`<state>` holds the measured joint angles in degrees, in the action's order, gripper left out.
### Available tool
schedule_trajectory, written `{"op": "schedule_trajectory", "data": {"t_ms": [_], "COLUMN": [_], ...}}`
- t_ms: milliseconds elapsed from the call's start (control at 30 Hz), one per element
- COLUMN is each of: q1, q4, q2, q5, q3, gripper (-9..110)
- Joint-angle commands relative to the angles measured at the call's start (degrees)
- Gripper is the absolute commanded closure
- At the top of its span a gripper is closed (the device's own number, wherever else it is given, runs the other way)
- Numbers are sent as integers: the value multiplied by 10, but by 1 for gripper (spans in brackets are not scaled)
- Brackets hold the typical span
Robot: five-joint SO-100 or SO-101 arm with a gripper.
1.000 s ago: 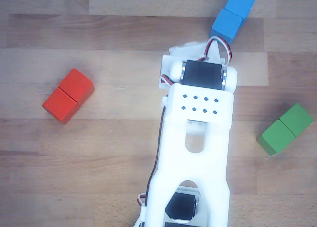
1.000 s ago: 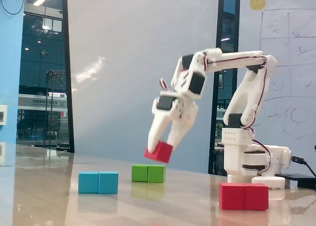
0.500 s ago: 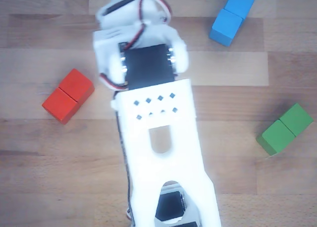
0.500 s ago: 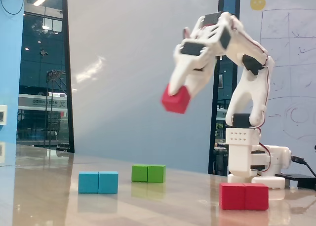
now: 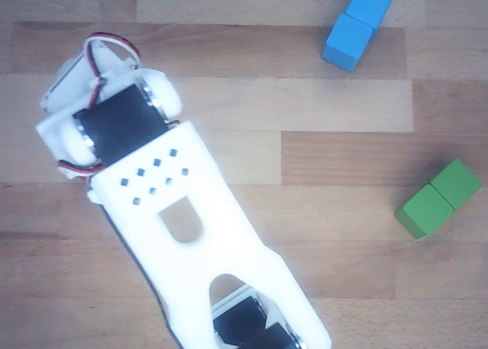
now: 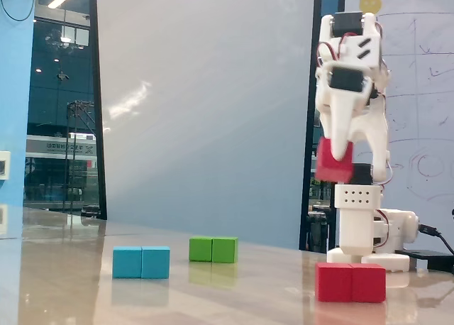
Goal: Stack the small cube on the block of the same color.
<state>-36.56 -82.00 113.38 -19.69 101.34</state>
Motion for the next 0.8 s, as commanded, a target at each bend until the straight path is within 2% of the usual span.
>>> {"op": "schedule_trajectory", "data": {"t_ms": [0, 767], "q1": [-21, -24], "q4": [-4, 28], "q2": [-22, -169], "q5": [7, 7], "q3": [-63, -64], "gripper": [92, 92]}}
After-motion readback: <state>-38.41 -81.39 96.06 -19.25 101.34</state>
